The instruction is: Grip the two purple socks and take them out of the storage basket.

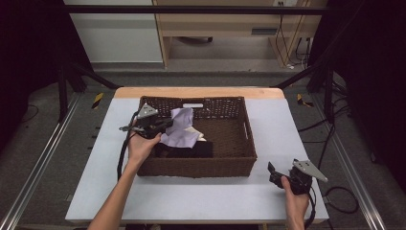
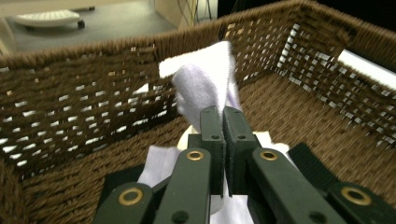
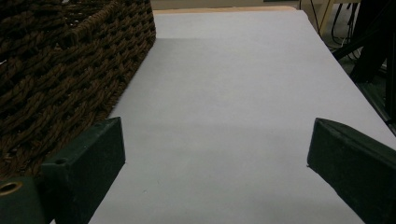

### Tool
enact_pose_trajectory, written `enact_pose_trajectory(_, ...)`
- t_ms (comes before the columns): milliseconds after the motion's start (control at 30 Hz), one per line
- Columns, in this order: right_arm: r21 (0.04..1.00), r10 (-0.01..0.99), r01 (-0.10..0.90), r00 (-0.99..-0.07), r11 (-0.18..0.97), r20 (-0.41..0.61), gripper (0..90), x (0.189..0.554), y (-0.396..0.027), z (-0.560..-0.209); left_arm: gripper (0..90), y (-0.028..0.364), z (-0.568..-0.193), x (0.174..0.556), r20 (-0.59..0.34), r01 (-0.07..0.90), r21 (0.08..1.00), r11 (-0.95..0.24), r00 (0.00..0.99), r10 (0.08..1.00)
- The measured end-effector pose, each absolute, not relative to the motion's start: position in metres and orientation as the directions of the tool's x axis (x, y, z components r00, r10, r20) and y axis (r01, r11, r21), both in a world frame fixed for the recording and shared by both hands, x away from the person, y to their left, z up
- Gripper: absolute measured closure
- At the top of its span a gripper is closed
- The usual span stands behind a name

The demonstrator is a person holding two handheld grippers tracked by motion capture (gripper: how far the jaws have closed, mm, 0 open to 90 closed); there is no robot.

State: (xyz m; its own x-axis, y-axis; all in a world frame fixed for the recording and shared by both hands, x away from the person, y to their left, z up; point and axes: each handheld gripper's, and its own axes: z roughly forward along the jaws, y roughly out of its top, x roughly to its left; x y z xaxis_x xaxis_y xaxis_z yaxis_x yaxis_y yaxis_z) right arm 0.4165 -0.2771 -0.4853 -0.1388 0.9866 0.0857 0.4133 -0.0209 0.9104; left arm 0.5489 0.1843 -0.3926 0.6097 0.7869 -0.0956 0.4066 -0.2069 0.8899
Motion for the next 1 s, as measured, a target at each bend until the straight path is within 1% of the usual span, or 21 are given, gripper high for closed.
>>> enact_pose_trajectory(67, 0.910, 0.987, 0.413, -0.138, -0.022, 0.087, 4.6, 0.416, -0.277, -0.485, 87.4, 0.185, -0.388, 0.547, -0.084, 0.389, 0.897, -0.208, 0.614, 0.785)
enact_pose_trajectory(400, 0.911, 0.986, 0.413, -0.140, -0.026, 0.091, 4.6, 0.416, -0.278, -0.485, 87.5, 0.187, -0.360, 0.529, -0.083, 0.327, 0.930, -0.169, 0.633, 0.769)
enact_pose_trajectory(600, 0.910, 0.986, 0.413, -0.142, -0.023, 0.090, 4.6, 0.416, -0.278, -0.485, 87.5, 0.186, -0.346, 0.511, -0.049, 0.270, 0.948, -0.171, 0.652, 0.757)
enact_pose_trajectory(1000, 0.909, 0.986, 0.415, -0.143, -0.020, 0.087, 4.6, 0.416, -0.277, -0.485, 87.5, 0.189, -0.323, 0.477, -0.051, 0.204, 0.970, -0.133, 0.704, 0.709)
